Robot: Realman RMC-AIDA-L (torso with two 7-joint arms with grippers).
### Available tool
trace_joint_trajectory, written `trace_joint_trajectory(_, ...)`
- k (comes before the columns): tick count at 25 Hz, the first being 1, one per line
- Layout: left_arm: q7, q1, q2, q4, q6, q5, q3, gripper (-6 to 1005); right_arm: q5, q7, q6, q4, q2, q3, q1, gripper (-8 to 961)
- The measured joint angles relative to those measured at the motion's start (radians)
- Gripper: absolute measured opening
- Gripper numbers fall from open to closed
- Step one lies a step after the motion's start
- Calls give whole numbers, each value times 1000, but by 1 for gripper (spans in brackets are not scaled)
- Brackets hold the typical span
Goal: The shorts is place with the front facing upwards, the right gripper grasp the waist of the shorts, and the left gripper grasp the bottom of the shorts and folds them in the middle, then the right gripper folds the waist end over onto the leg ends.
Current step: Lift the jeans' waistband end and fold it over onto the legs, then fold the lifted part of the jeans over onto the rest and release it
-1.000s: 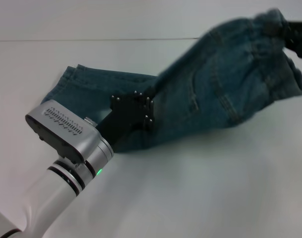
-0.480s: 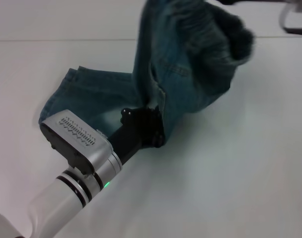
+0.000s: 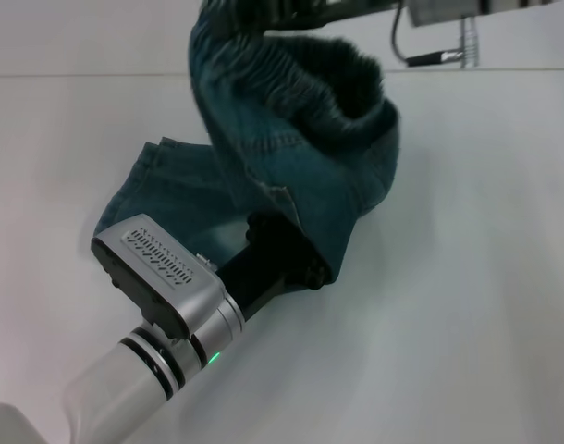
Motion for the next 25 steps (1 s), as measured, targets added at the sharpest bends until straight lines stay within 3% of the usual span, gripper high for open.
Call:
trace_joint_trajectory(9, 0, 39, 0, -8, 5, 2, -16, 44, -81, -26, 78, 87, 33, -77, 65, 116)
trace_joint_trajectory(15, 3, 110, 0, 7, 46, 2, -58, 54, -80, -17, 64, 81, 30, -66, 47, 146)
trace_joint_trajectory(21, 7, 166, 0, 13, 69, 1, -57, 64, -77, 1, 66, 75, 31, -62, 26, 258)
trace_joint_trajectory(25, 42, 226, 0, 13, 95, 1, -103, 71, -39, -7, 44, 26, 33, -61, -10, 333)
